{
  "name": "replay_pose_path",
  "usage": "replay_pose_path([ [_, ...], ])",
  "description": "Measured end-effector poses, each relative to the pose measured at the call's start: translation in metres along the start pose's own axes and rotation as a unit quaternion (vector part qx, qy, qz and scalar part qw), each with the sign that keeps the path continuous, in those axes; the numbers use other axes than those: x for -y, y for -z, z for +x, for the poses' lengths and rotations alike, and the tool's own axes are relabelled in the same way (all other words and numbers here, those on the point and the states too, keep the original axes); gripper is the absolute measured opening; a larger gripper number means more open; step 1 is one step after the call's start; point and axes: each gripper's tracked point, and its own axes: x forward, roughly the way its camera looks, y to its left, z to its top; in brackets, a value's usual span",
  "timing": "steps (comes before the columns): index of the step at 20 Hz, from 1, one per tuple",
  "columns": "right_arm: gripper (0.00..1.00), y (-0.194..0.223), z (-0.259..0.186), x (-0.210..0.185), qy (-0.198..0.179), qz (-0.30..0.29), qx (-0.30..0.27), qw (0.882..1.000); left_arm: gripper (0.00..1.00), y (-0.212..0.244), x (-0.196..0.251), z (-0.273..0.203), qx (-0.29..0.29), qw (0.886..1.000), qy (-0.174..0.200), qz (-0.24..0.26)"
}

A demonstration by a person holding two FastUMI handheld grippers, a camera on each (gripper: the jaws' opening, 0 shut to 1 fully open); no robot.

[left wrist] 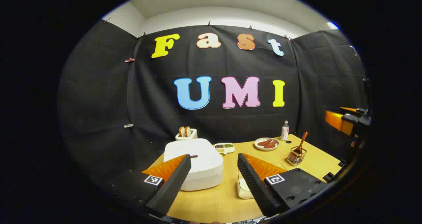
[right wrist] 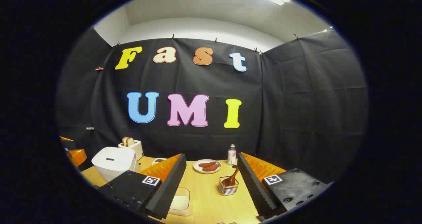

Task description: Close the left gripper, press the button to open the rice cooker; take a wooden spoon from the chopstick holder with the right hand, scoop a spoonful of rice and pour it into the rice cooker, then put the wooden spoon back into the chopstick holder.

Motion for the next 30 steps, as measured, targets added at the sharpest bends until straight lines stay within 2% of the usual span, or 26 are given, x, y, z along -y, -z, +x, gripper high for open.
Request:
replay_pose_path([
  [6,0.98,0.006,0.006,0.006,0.002,-0.004,-0.009,1.000,0.98,0.008,-0.010,0.003,-0.011,1.000,-0.015,-0.021],
  [10,0.97,0.013,0.016,-0.002,-0.019,-0.008,-0.017,1.000,0.98,0.014,-0.011,0.014,-0.019,0.999,-0.029,-0.039],
  [17,0.98,0.025,0.036,-0.008,-0.035,0.014,-0.033,0.999,0.98,0.014,-0.032,0.034,-0.035,0.996,-0.060,-0.062],
  [23,0.98,0.035,0.038,0.002,-0.031,0.019,-0.035,0.999,0.96,-0.008,-0.057,0.068,-0.030,0.996,-0.073,-0.037],
  [25,0.98,0.043,0.034,0.007,-0.028,0.019,-0.043,0.998,0.91,-0.015,-0.061,0.084,-0.031,0.997,-0.064,-0.035],
  [26,0.98,0.047,0.032,0.008,-0.027,0.021,-0.048,0.998,0.82,-0.020,-0.065,0.092,-0.028,0.997,-0.061,-0.033],
  [27,0.98,0.051,0.030,0.010,-0.026,0.026,-0.056,0.998,0.79,-0.020,-0.071,0.103,-0.033,0.997,-0.061,-0.027],
  [28,0.98,0.056,0.026,0.009,-0.029,0.032,-0.065,0.997,0.63,-0.019,-0.076,0.113,-0.038,0.997,-0.059,-0.023],
  [29,0.98,0.061,0.023,0.006,-0.033,0.034,-0.075,0.996,0.59,-0.020,-0.079,0.121,-0.041,0.997,-0.055,-0.021],
  [30,0.98,0.065,0.021,0.007,-0.033,0.031,-0.082,0.996,0.48,-0.018,-0.081,0.130,-0.048,0.997,-0.050,-0.023],
])
